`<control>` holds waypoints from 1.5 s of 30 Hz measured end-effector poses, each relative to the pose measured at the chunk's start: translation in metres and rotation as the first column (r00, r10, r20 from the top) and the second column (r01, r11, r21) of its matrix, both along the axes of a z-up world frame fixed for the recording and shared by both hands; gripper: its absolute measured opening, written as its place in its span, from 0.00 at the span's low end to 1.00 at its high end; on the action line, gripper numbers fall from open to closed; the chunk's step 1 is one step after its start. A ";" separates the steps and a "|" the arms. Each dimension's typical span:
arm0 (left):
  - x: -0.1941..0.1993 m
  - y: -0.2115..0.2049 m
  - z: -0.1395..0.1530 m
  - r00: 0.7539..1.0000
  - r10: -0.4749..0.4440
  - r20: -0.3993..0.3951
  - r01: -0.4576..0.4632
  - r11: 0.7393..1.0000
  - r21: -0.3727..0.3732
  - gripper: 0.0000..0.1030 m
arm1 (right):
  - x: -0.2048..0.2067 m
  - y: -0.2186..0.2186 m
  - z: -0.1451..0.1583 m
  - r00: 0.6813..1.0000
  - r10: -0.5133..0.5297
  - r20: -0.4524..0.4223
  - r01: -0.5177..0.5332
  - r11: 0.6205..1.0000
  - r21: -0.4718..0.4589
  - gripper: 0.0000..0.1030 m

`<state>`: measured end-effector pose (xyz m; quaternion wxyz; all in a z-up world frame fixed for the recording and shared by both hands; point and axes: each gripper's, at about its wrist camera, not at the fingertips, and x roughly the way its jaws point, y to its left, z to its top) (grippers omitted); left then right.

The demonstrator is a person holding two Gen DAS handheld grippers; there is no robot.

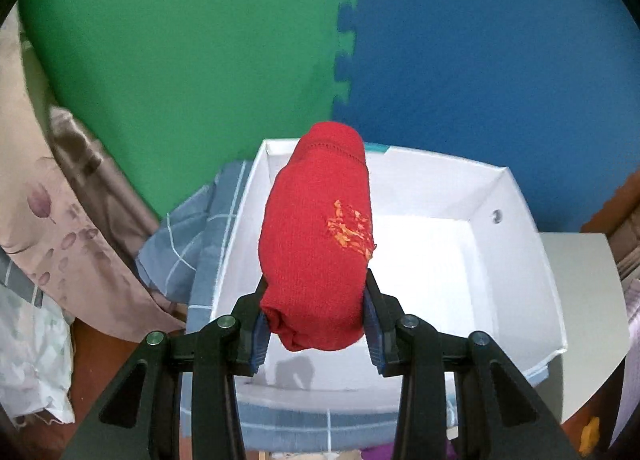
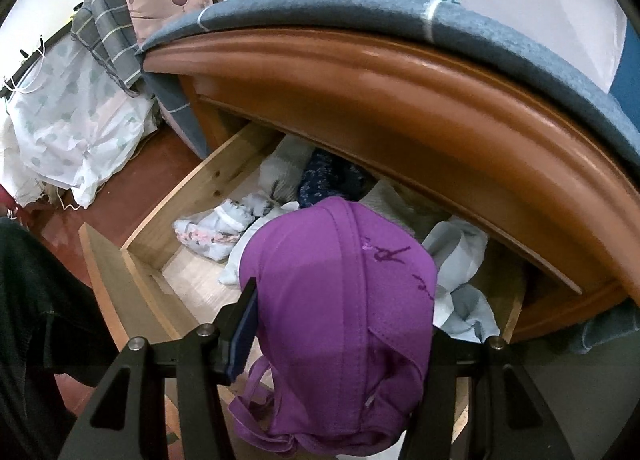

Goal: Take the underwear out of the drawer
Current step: 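Lift the red underwear with the left tool and drop it into the white box, then lift the purple bra with the right tool and carry it into the white box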

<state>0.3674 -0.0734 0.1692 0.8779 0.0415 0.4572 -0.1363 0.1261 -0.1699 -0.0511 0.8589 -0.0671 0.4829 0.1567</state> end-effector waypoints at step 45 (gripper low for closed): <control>-0.123 0.049 -0.016 0.975 0.073 0.211 -0.083 0.996 0.039 0.88 | 0.001 0.014 -0.009 0.999 0.028 -0.020 -0.028 0.999 -0.031 0.53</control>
